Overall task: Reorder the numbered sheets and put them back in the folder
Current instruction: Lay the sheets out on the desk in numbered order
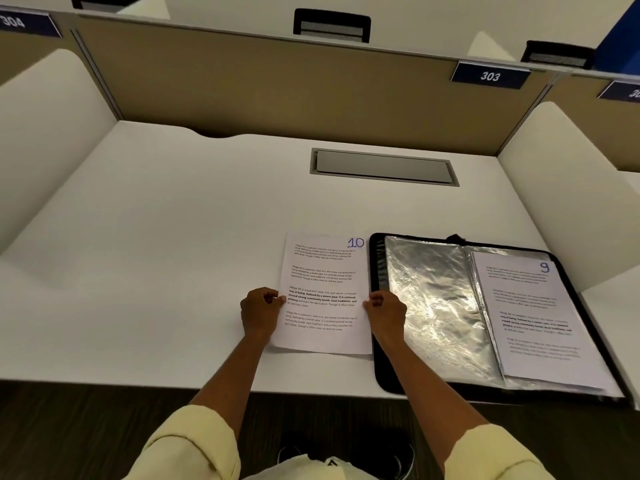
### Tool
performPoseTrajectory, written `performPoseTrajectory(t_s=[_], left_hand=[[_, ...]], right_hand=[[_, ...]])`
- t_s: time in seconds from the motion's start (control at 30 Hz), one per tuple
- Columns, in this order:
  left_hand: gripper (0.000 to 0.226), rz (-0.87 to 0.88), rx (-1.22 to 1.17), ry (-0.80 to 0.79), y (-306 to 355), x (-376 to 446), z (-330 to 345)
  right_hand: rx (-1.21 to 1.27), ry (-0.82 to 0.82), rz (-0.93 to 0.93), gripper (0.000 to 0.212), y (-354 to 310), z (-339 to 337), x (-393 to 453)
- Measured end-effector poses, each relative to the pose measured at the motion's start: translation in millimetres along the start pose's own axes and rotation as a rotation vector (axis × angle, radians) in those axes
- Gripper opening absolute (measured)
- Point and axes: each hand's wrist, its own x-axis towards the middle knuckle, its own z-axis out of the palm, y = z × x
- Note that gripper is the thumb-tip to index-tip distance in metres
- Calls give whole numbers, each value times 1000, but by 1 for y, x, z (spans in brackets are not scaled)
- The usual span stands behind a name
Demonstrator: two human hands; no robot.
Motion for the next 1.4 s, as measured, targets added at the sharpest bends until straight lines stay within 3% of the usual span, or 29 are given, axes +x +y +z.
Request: performPoseTrajectory(t_s=[0.3, 0.47, 0.57, 0.63, 0.73, 1.07, 1.2, 1.4], left_hand=[[46, 93, 181, -70, -5, -6, -8], [62, 329, 463, -30, -11, -8, -8], [75, 483, 564, -217, -19, -3, -6], [84, 521, 653, -361, -23, -2, -2], [75, 514, 766, -398, -26, -7, 4], [77, 484, 731, -422, -21, -13, 2], [97, 483, 684, -391, -17, -13, 3], [92, 586, 763, -347, 8, -14, 20]], right_hand=[[-150, 4, -135, 25, 7, 5, -12], [-211, -5, -284, 27, 4, 11, -17], [-367, -33, -420, 34, 7, 16, -18], [-508, -144, -397, 46, 6, 15, -21], [-696, -273, -350, 57, 7, 13, -23], [-759, -333, -341, 59, 5, 11, -23], [-664, -252, -365, 61, 0, 8, -22], [-673, -191, -352, 66, 3, -13, -14]])
